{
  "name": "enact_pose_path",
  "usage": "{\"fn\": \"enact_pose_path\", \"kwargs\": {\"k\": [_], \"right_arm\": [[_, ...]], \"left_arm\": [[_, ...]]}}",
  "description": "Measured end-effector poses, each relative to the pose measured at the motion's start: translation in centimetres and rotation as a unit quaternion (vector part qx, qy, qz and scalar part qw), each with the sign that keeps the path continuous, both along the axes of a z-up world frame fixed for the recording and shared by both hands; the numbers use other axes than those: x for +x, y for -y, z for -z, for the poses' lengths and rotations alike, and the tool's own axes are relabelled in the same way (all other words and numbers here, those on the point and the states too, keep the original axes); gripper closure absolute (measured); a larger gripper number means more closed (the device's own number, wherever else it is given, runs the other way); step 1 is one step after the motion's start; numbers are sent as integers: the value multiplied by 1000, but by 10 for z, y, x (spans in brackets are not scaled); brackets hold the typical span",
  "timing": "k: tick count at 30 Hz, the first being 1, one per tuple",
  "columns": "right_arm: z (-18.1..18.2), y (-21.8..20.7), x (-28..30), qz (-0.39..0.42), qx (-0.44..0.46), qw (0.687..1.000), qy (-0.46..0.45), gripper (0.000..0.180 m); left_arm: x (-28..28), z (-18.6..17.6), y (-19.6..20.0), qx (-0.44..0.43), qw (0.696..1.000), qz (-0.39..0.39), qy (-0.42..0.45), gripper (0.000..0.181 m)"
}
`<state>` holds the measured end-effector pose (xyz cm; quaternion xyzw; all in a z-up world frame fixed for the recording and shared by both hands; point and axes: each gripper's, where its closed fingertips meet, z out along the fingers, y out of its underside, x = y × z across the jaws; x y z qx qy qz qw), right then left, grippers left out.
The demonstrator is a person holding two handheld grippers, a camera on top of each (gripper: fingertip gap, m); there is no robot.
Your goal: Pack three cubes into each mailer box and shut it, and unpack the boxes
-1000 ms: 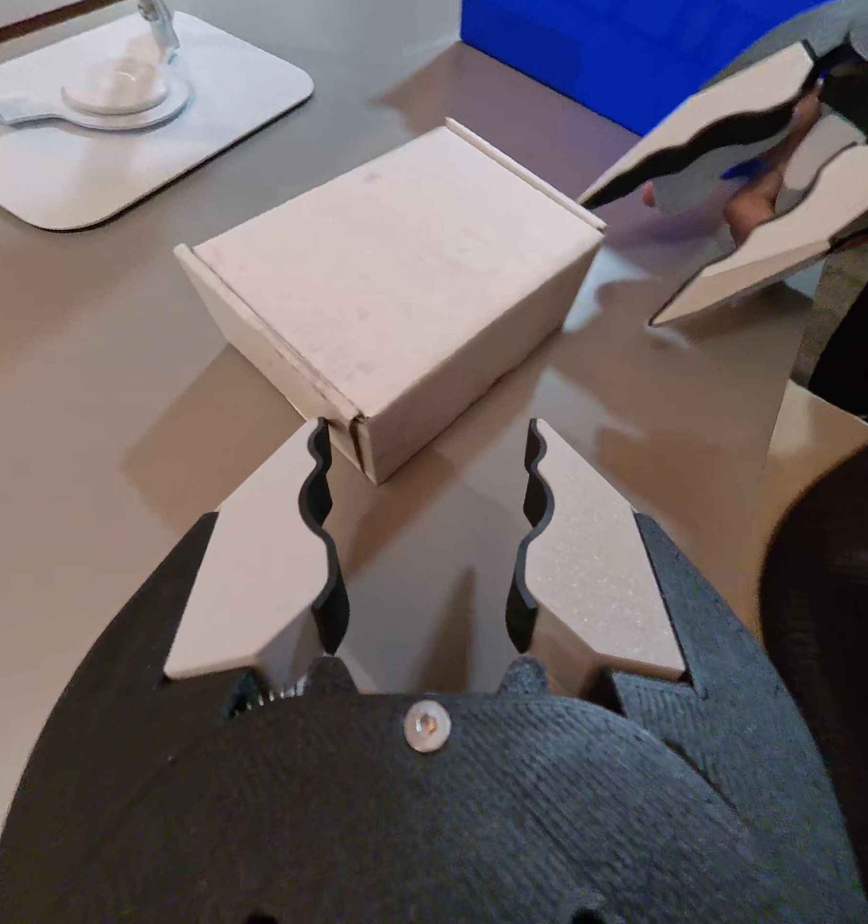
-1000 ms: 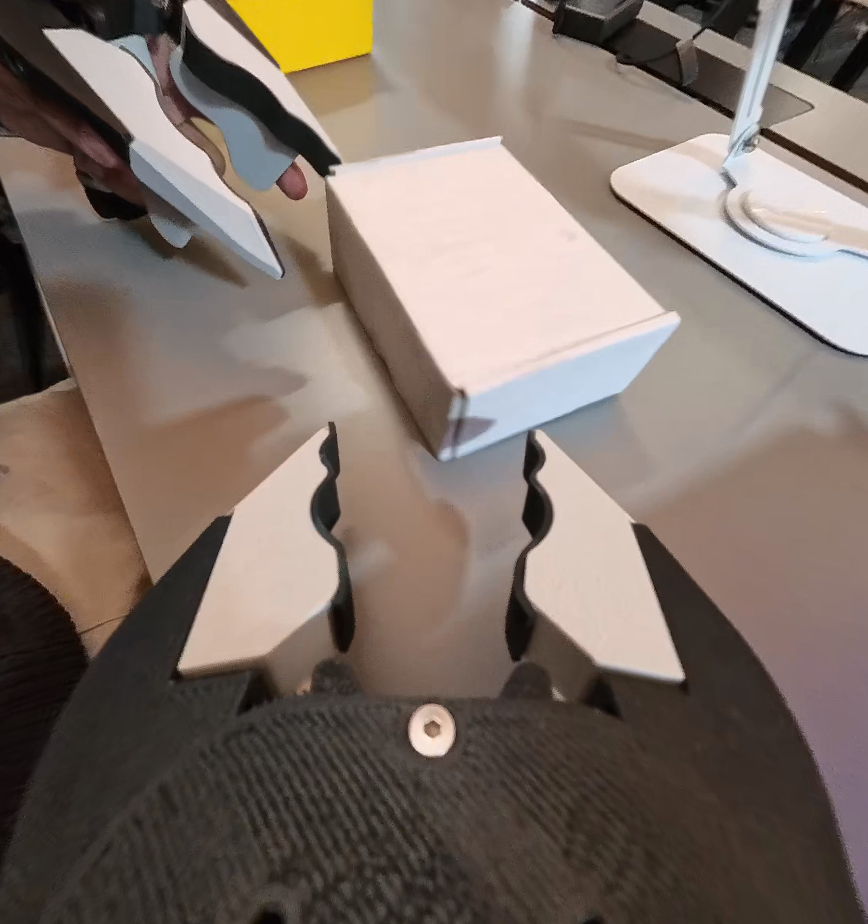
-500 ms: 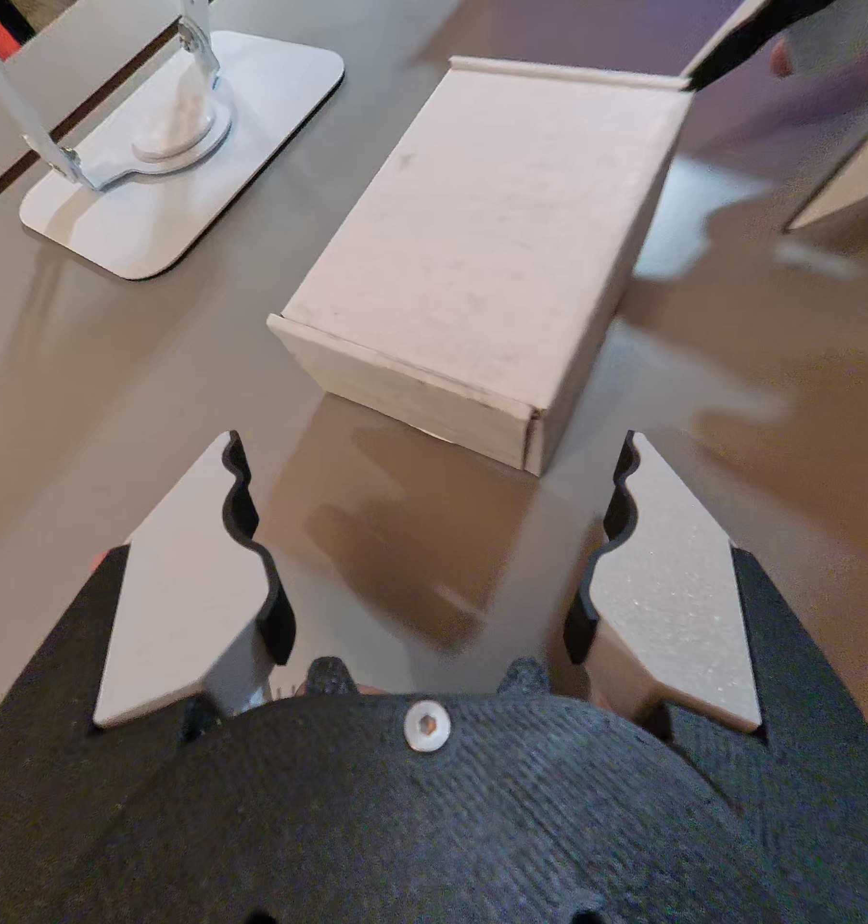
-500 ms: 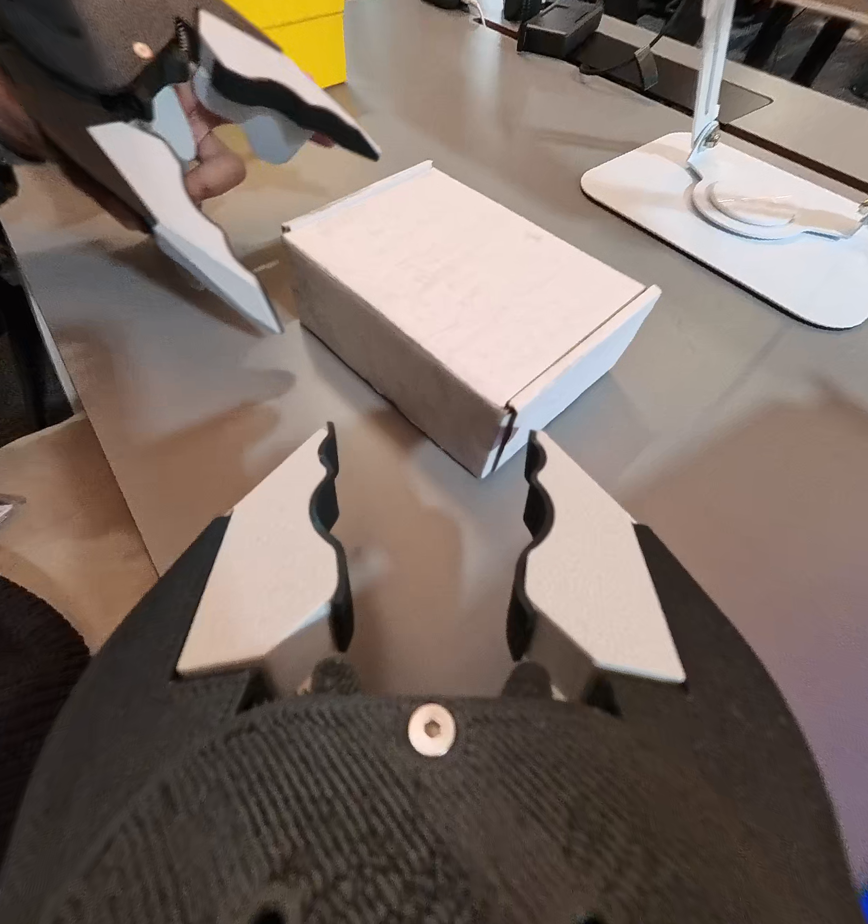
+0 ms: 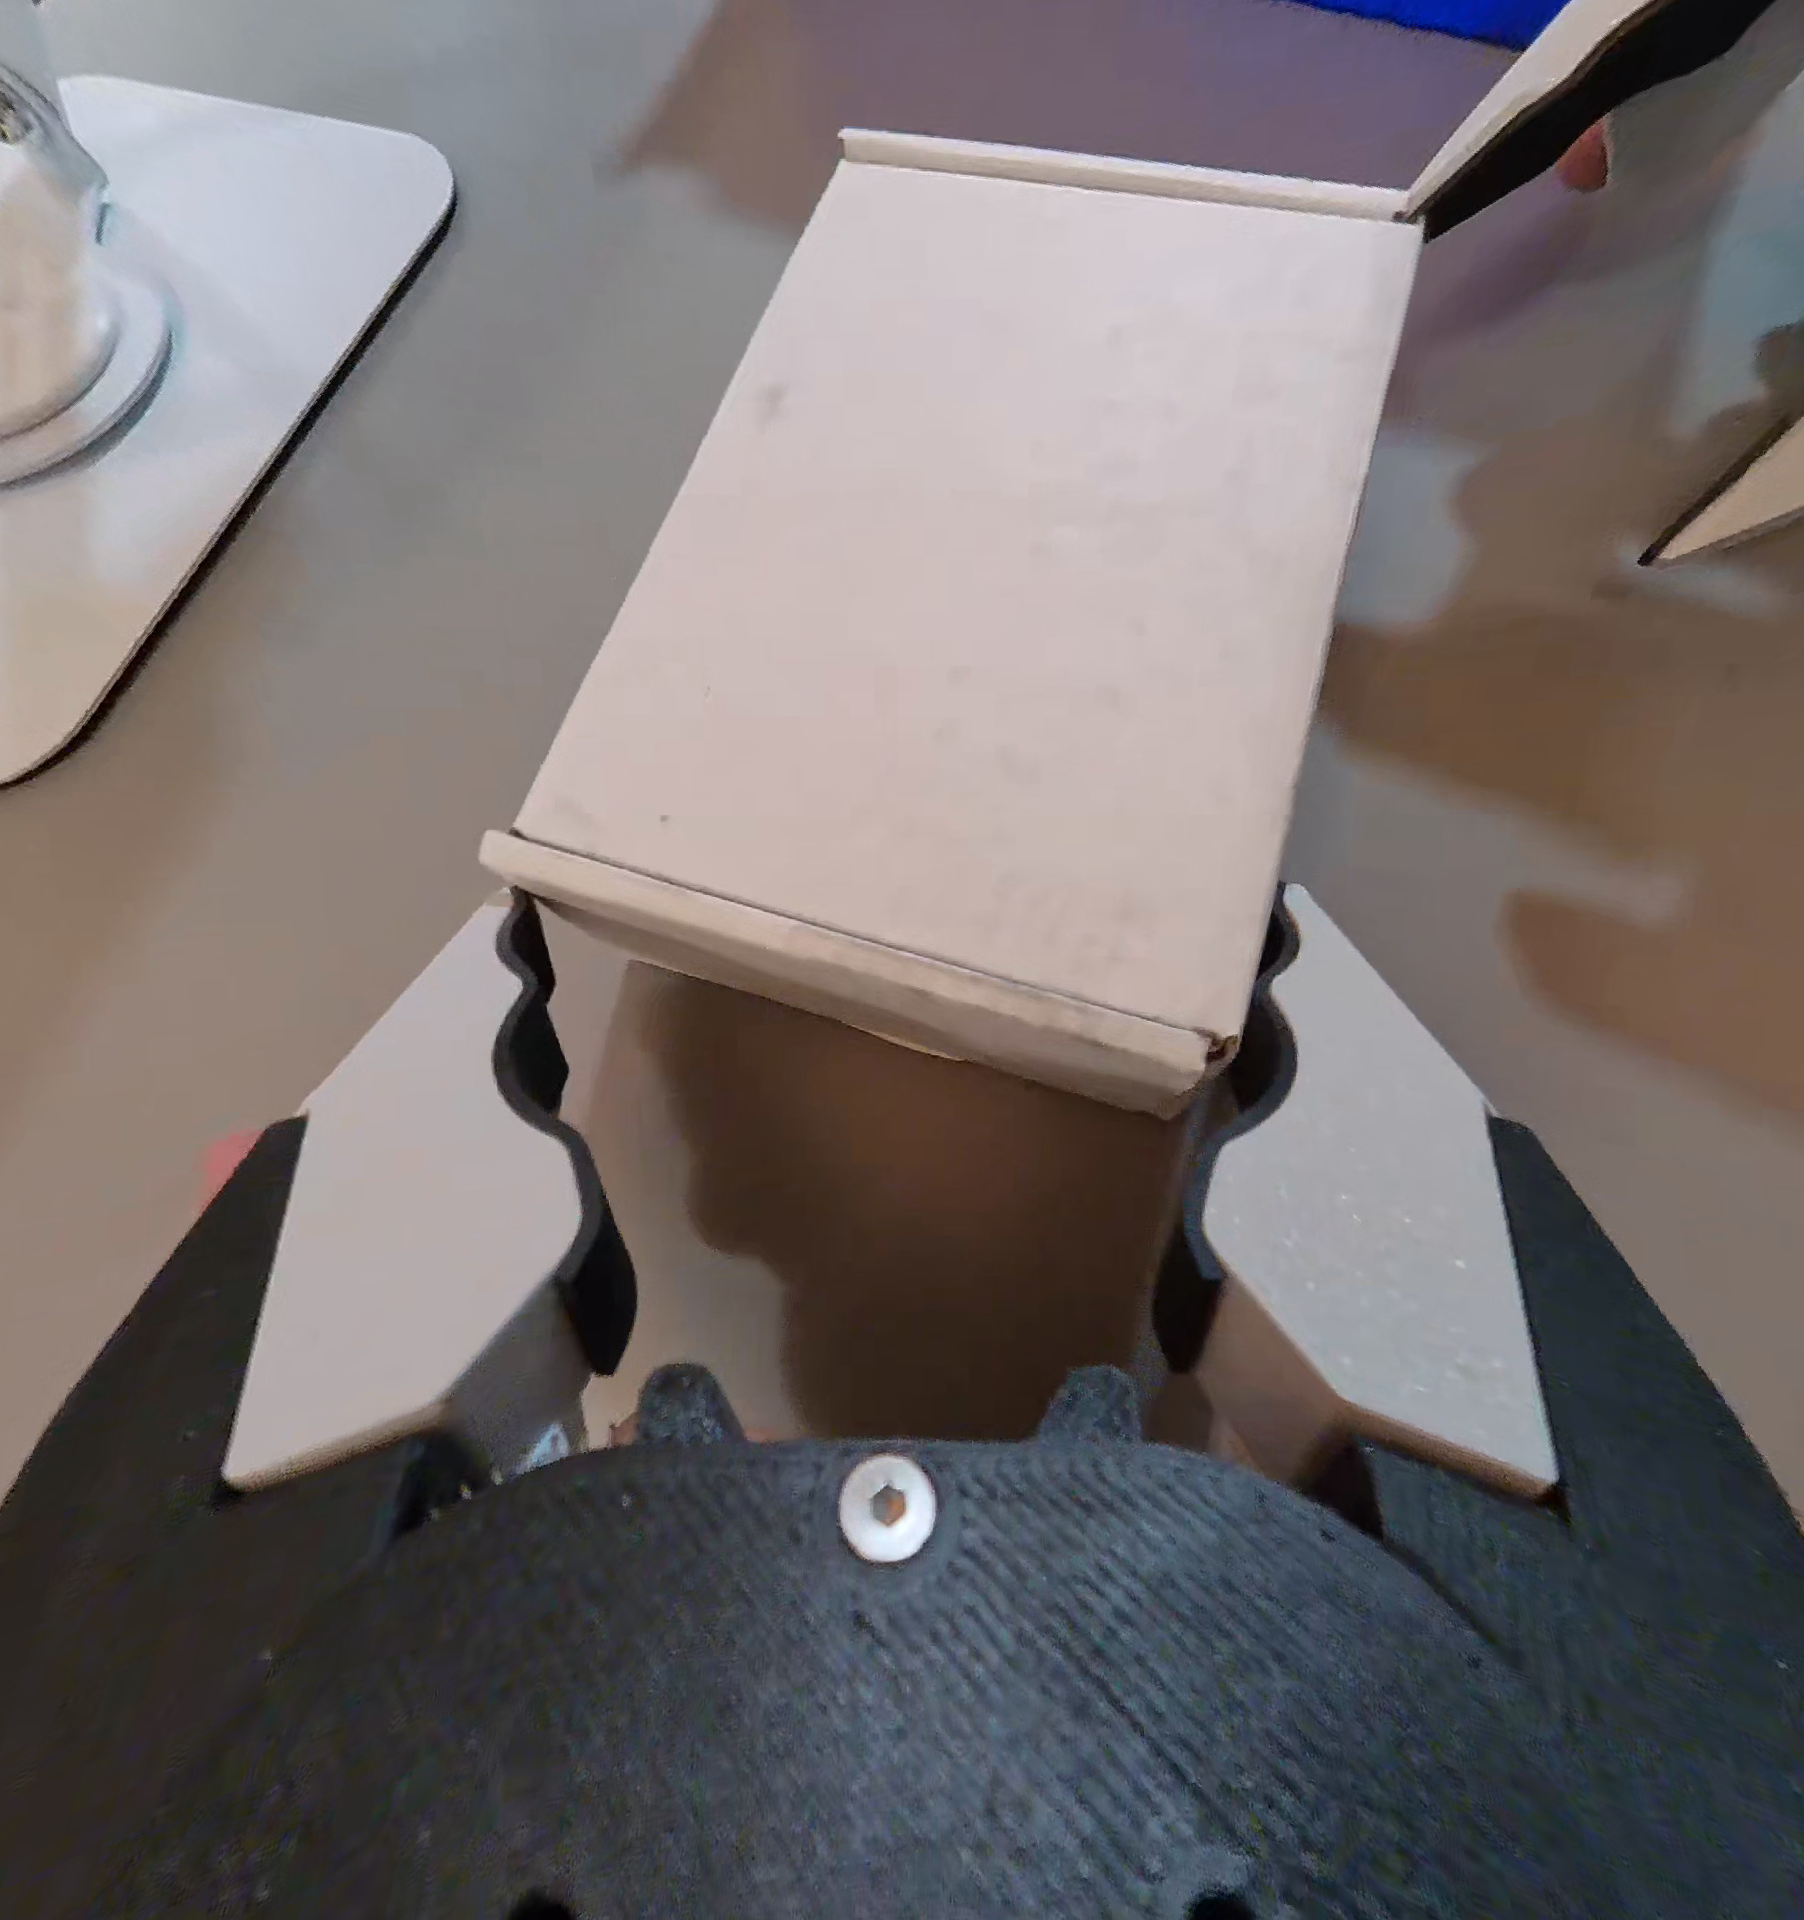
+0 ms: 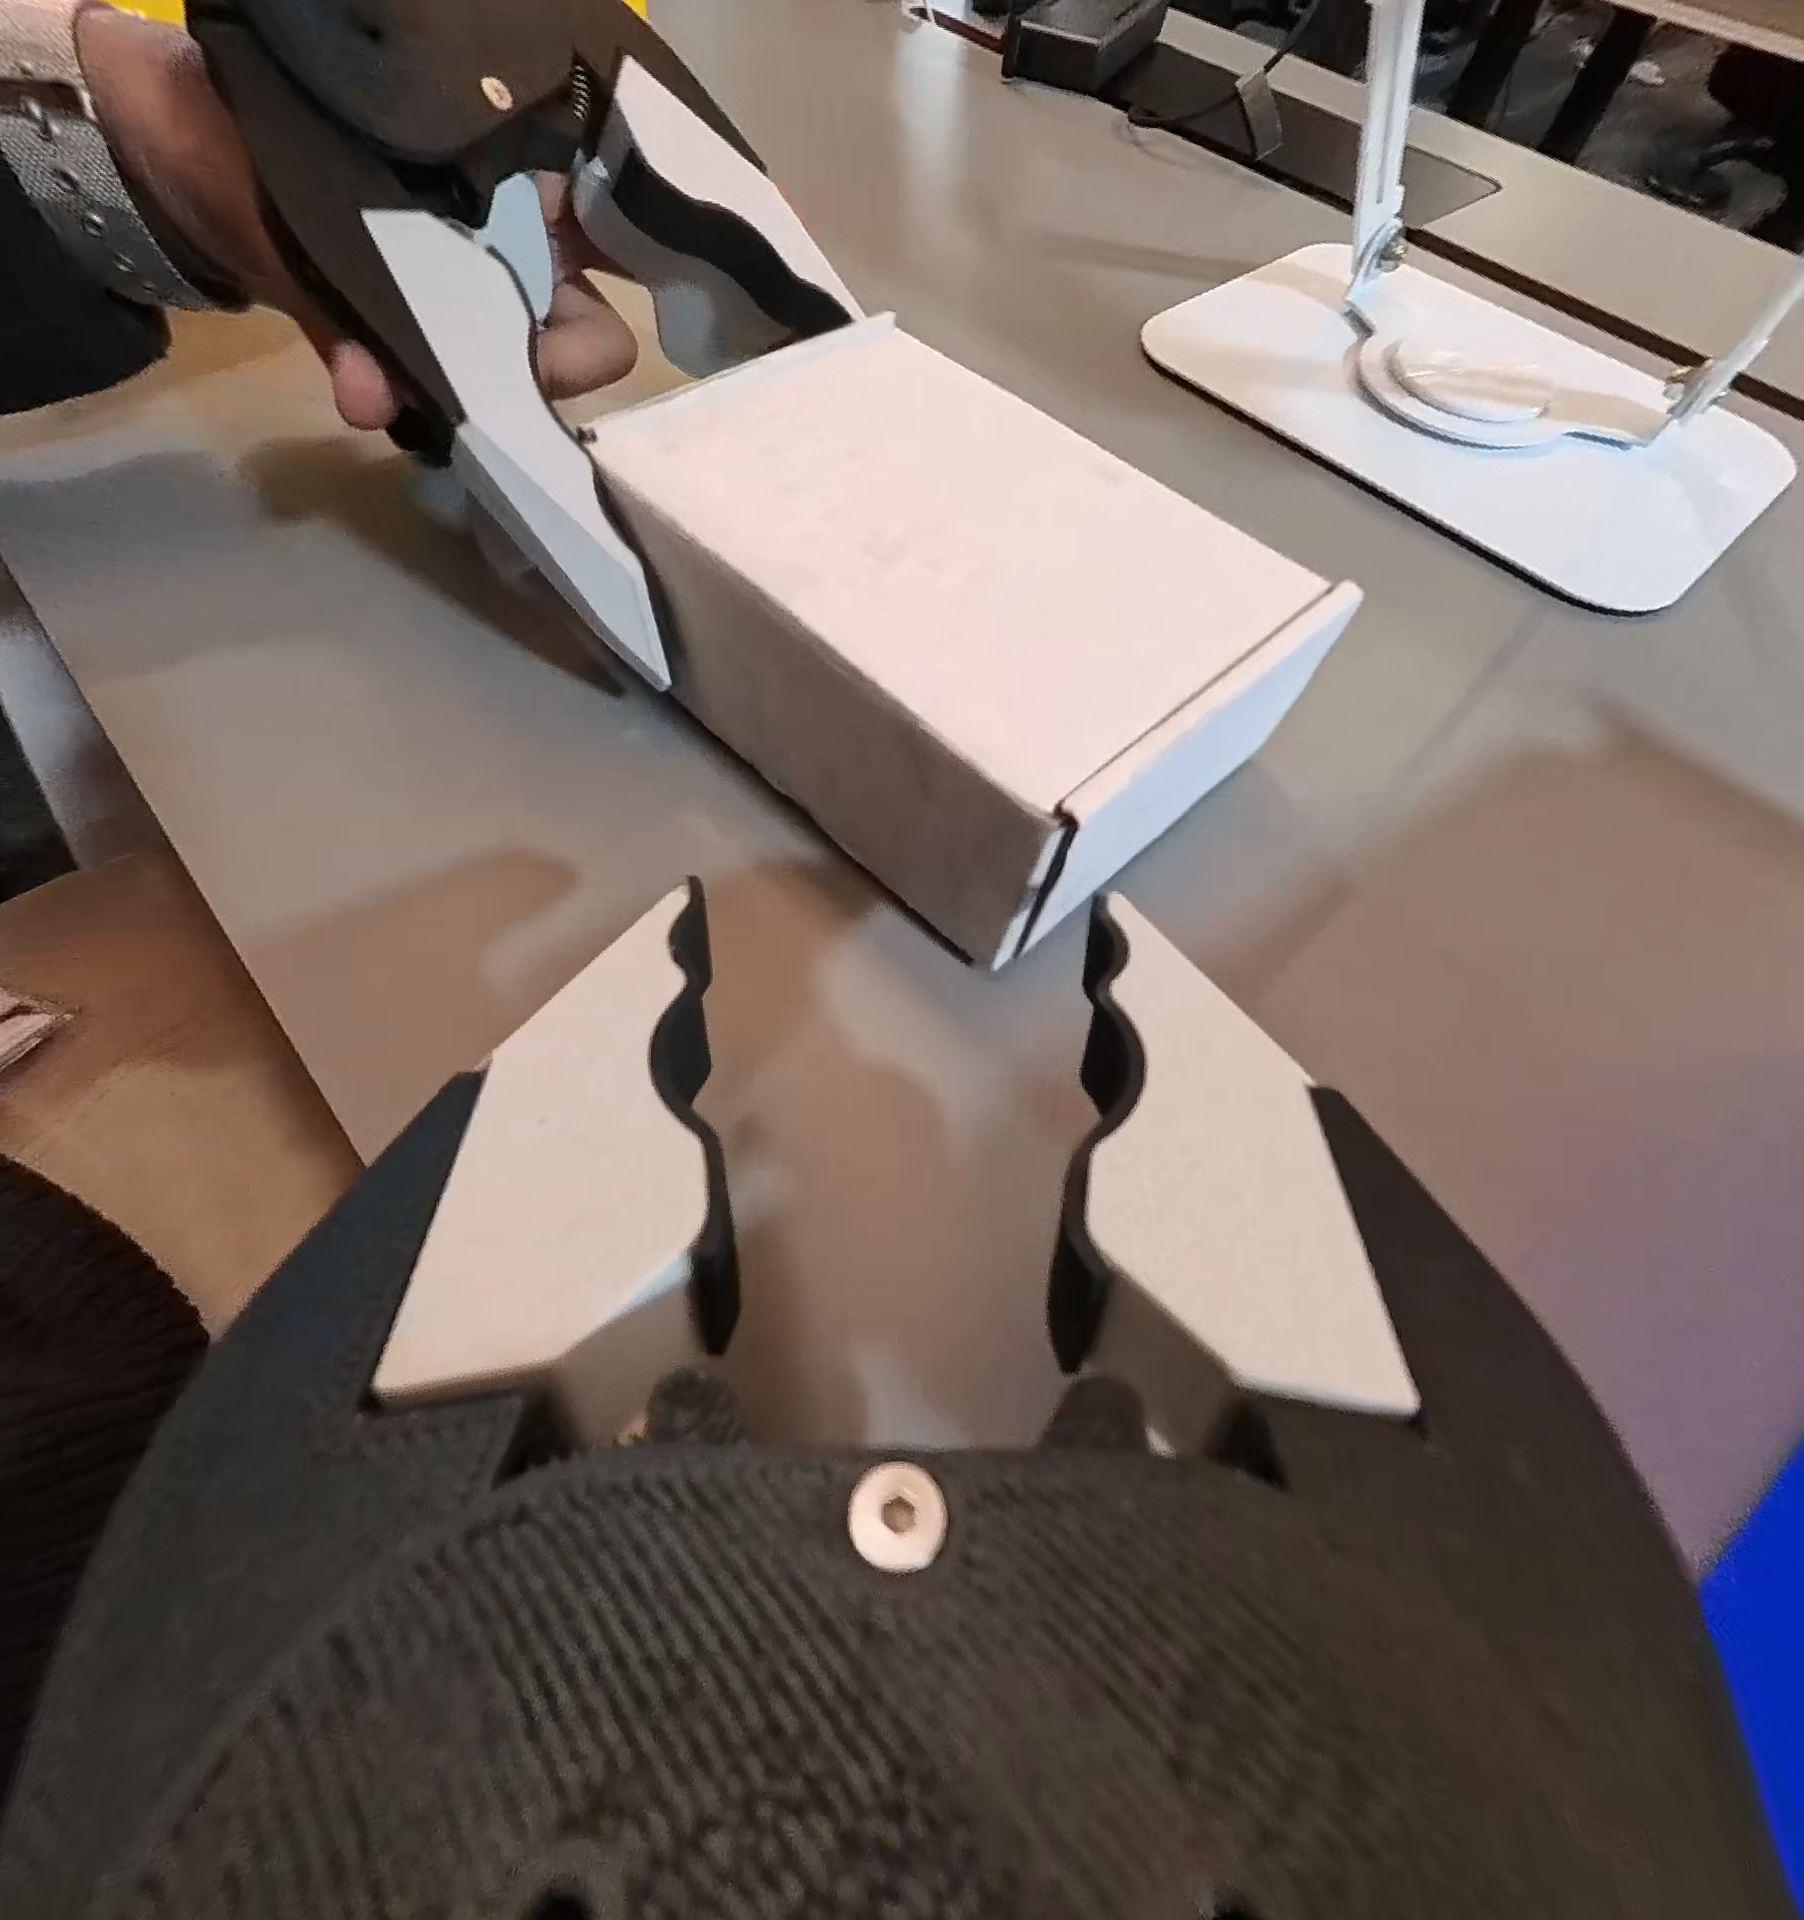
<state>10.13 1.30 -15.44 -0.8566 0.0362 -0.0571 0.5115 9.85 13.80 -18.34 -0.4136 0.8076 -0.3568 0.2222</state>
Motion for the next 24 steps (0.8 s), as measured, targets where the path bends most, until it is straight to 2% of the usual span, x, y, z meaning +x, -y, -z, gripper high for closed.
{"fn": "enact_pose_path", "kwargs": {"k": [3,7,10,12,15,18,19,22,24], "right_arm": [[-2,9,9,18,4,1000,19,108],[-18,16,17,23,22,995,95,107],[-23,16,22,28,10,981,194,107],[-18,15,24,33,-6,978,207,107],[-5,10,20,35,-14,991,126,102],[5,5,23,37,-26,997,58,98],[8,1,27,39,-33,997,53,93],[17,-8,28,22,-59,997,35,92],[21,-8,24,14,-68,997,31,91]], "left_arm": [[0,-2,1,-15,1000,-4,-2,59],[-3,-14,2,-87,996,-24,-13,117],[-3,-19,8,-116,993,-20,-21,126],[-3,-17,11,-111,993,-19,-26,122],[-7,-13,14,-100,994,-23,-39,116],[-11,-3,15,-67,996,-20,-45,91],[-9,2,12,-36,998,-22,-37,83],[8,8,2,63,998,-6,6,56],[24,-5,1,69,996,13,49,56]]}}
